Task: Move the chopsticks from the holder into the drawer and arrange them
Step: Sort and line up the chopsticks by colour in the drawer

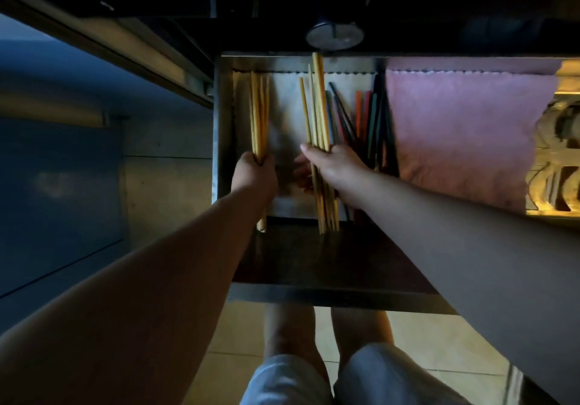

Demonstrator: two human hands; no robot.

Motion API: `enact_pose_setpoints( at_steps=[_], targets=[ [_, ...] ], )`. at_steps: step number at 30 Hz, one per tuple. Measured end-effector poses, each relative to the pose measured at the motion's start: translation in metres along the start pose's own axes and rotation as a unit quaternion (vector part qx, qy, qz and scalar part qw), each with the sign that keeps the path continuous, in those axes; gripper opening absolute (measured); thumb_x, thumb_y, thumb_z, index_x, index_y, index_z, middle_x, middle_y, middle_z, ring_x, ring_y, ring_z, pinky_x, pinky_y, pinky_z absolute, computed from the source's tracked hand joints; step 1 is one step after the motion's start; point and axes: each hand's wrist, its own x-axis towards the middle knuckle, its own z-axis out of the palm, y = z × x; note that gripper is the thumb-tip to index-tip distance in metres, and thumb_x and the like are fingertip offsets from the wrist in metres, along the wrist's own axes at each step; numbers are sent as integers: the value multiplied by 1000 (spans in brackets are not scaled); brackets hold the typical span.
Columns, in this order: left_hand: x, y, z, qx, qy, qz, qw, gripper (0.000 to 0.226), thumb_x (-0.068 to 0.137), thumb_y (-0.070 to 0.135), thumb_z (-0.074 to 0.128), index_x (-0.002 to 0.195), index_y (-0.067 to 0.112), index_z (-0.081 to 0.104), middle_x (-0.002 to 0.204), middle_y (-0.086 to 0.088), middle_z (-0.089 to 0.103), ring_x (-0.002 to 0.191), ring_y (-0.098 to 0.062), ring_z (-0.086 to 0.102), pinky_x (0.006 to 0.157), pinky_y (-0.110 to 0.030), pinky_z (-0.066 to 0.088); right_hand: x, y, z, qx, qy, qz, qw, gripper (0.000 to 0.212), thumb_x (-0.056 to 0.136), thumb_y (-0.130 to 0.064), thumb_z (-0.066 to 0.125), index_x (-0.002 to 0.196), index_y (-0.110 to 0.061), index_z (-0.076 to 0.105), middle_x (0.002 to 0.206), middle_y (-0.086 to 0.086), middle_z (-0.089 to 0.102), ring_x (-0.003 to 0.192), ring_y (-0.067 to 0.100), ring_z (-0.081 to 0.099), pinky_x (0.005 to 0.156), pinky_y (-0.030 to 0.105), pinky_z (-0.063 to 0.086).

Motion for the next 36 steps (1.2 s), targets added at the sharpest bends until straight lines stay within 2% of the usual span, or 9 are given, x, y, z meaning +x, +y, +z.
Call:
enact_pose_setpoints(
  at_steps=[4,6,10,15,18,21,25,28,36],
  targets=[
    [5,-1,-8,50,-17,-9,999,41,88,19,62,128,12,54,114,-13,64,102,-33,64,89,-47,54,15,-5,20,-179,96,2,979,45,85,-54,59,102,-13,66,91,3,59,83,22,57,69,30,48],
    [6,-3,-12,65,-14,-11,998,51,86,13,63,135,15,48,122,-12,61,111,-33,60,95,-43,51,21,-7,29,-197,121,0,973,49,86,-48,61,117,-11,59,98,5,58,83,21,53,65,25,40],
    [3,-3,-14,108,9,16,994,66,86,13,64,144,15,32,137,-13,50,124,-33,51,96,-40,44,24,-4,35,-201,178,-24,963,30,85,-28,63,108,-9,64,108,10,67,89,24,62,70,24,44],
    [0,1,-7,260,-49,91,960,88,87,11,57,155,22,3,163,-4,2,143,-34,19,111,-49,29,15,7,33,-193,223,-27,955,28,89,-19,53,115,-21,60,120,4,63,108,26,61,94,37,51],
    [6,-6,-11,342,-118,104,926,88,92,14,55,155,25,-6,162,3,-16,146,-32,15,112,-51,26,13,14,31,-171,230,-38,957,23,89,-18,53,110,-25,59,112,-1,63,102,21,63,90,35,53],
    [8,-13,-12,391,-139,101,904,90,93,16,56,154,24,-10,161,1,-22,146,-33,15,113,-52,25,12,15,31,-178,247,-71,950,24,89,-15,55,111,-23,58,101,-8,58,94,11,58,71,11,42],
    [7,-15,-10,413,-133,103,895,88,93,22,56,155,18,-7,160,0,-24,147,-33,8,113,-52,25,9,12,35,-249,250,-153,923,30,87,-12,58,115,-20,56,117,1,59,104,14,57,82,16,44],
    [6,-14,-10,439,-94,128,884,78,90,14,58,154,17,13,161,2,-20,147,-32,3,109,-50,30,7,9,40,-280,239,-195,909,26,86,-11,58,111,-18,59,117,4,59,105,13,57,78,13,36],
    [9,-8,-4,449,-53,175,875,75,88,16,60,152,23,21,162,-1,-9,146,-33,9,106,-49,35,9,7,39,-282,213,-179,918,26,86,-11,57,111,-17,60,117,4,59,99,8,54,76,13,34]
  ],
)
